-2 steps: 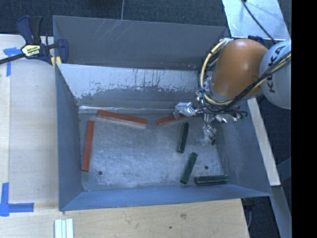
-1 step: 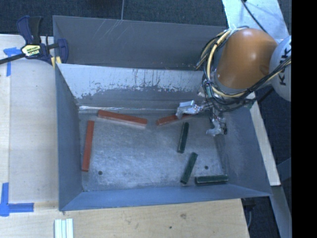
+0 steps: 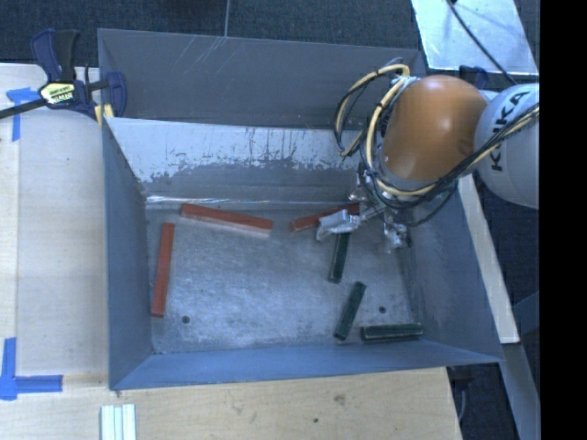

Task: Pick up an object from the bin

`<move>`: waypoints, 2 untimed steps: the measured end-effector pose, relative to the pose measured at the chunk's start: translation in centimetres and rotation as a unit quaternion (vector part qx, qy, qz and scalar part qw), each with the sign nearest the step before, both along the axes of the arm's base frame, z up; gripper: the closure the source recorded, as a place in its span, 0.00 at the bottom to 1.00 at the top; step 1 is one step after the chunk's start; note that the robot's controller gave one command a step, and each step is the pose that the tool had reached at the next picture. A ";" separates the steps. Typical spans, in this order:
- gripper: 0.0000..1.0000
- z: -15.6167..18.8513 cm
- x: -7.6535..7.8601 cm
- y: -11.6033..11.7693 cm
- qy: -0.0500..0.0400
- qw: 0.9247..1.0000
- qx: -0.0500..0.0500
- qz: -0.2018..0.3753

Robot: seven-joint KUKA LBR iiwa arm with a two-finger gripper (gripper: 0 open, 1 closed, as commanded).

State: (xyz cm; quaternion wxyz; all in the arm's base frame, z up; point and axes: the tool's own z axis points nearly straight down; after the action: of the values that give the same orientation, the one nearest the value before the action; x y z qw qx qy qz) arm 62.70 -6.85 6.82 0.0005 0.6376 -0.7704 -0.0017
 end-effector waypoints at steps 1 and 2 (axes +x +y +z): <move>0.00 0.0 0.0 0.0 -0.001 1.000 0.000 -0.002; 1.00 0.1 0.1 0.0 -0.001 1.000 0.000 -0.002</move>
Offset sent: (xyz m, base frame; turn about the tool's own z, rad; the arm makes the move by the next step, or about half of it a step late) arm 0.0000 0.0000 0.0000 0.0000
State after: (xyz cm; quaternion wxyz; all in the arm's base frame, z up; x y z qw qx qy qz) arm 62.76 -6.87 6.91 -0.0001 0.6359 -0.7718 -0.0014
